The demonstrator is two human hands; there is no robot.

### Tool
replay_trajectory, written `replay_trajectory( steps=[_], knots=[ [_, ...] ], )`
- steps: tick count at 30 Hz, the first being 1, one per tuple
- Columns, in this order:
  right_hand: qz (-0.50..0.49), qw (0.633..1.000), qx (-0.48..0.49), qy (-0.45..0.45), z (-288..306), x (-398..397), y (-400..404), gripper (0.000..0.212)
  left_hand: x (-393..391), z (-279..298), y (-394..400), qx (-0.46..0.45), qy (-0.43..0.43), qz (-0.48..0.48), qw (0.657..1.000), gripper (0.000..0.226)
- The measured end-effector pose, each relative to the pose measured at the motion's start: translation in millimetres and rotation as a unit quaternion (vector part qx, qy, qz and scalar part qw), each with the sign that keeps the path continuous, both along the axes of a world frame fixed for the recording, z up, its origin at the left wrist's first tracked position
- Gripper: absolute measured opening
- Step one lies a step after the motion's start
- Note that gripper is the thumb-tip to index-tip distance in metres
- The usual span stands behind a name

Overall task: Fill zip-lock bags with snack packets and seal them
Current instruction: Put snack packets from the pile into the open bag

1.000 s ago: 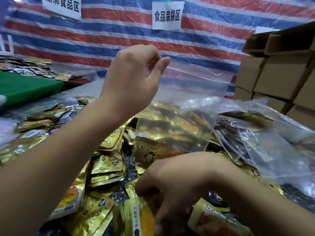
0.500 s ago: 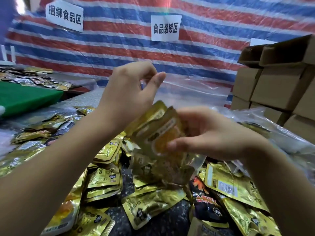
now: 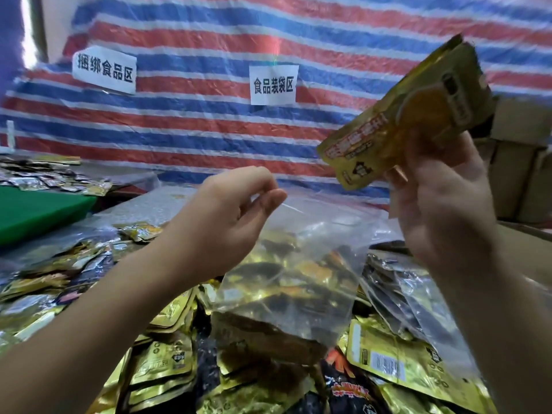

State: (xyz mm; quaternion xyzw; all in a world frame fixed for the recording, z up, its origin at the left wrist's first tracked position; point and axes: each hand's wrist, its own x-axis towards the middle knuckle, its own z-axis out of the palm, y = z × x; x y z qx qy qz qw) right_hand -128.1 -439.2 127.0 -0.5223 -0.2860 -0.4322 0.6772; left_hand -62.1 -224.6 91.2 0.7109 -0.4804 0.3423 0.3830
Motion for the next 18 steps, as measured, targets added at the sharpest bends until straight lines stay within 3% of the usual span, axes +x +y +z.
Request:
replay_trajectory(
  steps=[2, 5, 10, 13, 15, 18],
  knots=[
    [-0.012, 1.000, -0.023, 0.010, -0.9, 2.1, -1.7, 0.023, 0.0, -0.5, -0.5, 0.004, 0.002, 0.000, 1.000, 0.031],
    [-0.035, 0.985, -0.145, 0.086, -2.9, -0.7, -6.9, 0.028, -1.5, -0.1, -1.0, -0.002, 0.004, -0.002, 1.000, 0.033],
    [-0.100, 0.925, -0.322, 0.177, -7.6, -9.2, -10.2, 0.025, -1.2, 1.2, 0.3, -0.030, 0.016, -0.005, 0.999, 0.028],
    [-0.177, 0.858, -0.444, 0.189, -3.2, -14.2, -10.8, 0.029, 0.2, 0.6, 0.5, -0.023, 0.015, -0.001, 1.000, 0.031],
    [-0.198, 0.824, -0.488, 0.207, -1.1, -17.2, -11.4, 0.027, 1.0, 0.2, 0.8, -0.015, 0.003, 0.010, 1.000, 0.032],
    [-0.189, 0.804, -0.511, 0.240, -0.3, -21.3, -9.9, 0.025, 0.8, 0.0, 0.1, 0.007, -0.036, 0.045, 0.998, 0.031]
  ],
)
